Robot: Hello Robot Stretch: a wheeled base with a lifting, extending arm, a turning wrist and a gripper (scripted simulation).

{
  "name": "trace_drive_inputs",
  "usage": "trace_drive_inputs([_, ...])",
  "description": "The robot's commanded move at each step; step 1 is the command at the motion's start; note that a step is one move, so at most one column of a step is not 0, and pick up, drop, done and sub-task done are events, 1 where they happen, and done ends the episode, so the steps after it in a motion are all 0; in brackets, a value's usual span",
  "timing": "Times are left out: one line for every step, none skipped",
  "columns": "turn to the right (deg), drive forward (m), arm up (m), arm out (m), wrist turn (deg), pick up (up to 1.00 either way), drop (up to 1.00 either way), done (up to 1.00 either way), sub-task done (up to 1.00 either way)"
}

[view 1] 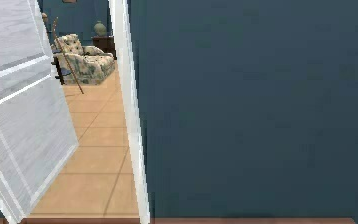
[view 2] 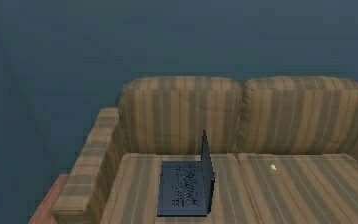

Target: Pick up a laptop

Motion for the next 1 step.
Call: trace_drive_inputs([0.0, 0.00, 0.00, 0.30, 0.0, 0.00, 0.00, 0.00, 0.00])
